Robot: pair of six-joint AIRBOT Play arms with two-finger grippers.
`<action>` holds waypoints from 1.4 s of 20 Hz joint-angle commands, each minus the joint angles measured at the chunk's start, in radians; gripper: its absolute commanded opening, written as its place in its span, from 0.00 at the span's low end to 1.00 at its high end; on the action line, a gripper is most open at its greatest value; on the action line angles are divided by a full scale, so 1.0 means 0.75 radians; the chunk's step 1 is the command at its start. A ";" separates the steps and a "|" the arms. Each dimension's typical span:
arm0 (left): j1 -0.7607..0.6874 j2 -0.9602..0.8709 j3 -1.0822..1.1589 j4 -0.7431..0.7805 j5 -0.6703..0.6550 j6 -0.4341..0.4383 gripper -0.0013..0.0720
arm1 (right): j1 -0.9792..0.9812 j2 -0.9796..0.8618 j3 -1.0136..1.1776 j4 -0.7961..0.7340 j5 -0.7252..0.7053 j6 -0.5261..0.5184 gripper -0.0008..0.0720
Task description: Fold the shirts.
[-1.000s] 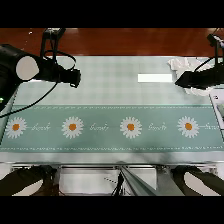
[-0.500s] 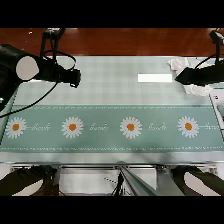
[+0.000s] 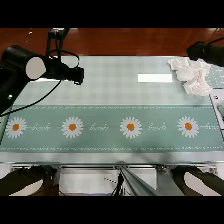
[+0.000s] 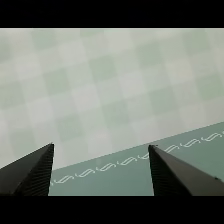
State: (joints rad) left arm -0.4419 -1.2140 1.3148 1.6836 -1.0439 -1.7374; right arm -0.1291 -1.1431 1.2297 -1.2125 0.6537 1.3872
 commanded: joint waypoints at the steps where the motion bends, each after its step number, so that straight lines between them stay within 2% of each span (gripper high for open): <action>1: 0.002 -0.021 0.001 0.001 0.043 0.001 0.95 | -0.036 -0.043 0.000 -0.141 -0.334 0.011 0.70; 3: 0.002 -0.027 0.001 0.001 0.041 0.001 0.95 | -0.108 -0.113 0.000 -0.164 -0.329 0.018 0.70; 4: 0.002 -0.028 0.001 0.000 0.041 0.001 0.95 | -0.152 -0.160 0.000 -0.178 -0.319 0.070 0.70; 5: 0.002 -0.028 0.001 0.000 0.041 0.001 0.95 | -0.207 -0.217 0.000 -0.178 -0.293 0.157 0.70; 6: 0.002 -0.028 0.001 0.000 0.041 0.001 0.95 | -0.264 -0.277 0.000 -0.177 -0.243 0.272 0.74; 7: 0.002 -0.028 0.001 0.000 0.041 0.000 0.95 | -0.319 -0.335 0.000 -0.177 -0.180 0.371 0.84; 8: 0.002 -0.028 0.001 0.000 0.040 0.001 0.95 | -0.370 -0.390 0.000 -0.175 -0.098 0.426 0.84; 10: 0.002 -0.028 0.001 0.000 0.040 0.001 0.95 | -0.454 -0.490 0.000 -0.176 0.074 0.427 0.84; 12: 0.002 -0.028 0.001 0.000 0.040 0.000 0.95 | -0.491 -0.563 0.000 -0.175 0.156 0.414 0.84; 19: 0.001 -0.028 0.001 0.000 0.040 0.000 0.95 | -0.432 -0.743 0.000 -0.098 0.140 0.387 0.83; 20: 0.001 -0.028 0.001 0.000 0.040 0.000 0.95 | -0.410 -0.767 0.000 -0.084 0.138 0.387 0.72; 21: 0.001 -0.028 0.001 -0.001 0.040 0.000 0.95 | -0.383 -0.784 0.001 -0.080 0.136 0.387 0.47; 22: 0.001 -0.027 0.001 -0.001 0.040 0.000 0.95 | -0.352 -0.788 0.001 -0.080 0.136 0.384 0.13; 23: 0.001 -0.026 0.003 -0.001 0.040 0.000 0.95 | -0.326 -0.778 0.009 -0.081 0.142 0.366 0.07; 26: -0.001 -0.013 0.044 -0.001 0.028 0.000 0.95 | -0.264 -0.661 0.088 -0.080 0.199 0.165 0.07; 28: -0.002 -0.005 0.133 -0.001 -0.015 0.000 0.95 | -0.232 -0.512 0.163 -0.041 0.246 0.104 0.07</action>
State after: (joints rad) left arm -0.4423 -1.2255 1.3579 1.6833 -1.0252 -1.7374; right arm -0.3405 -1.6287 1.2922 -1.2705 0.8112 1.5612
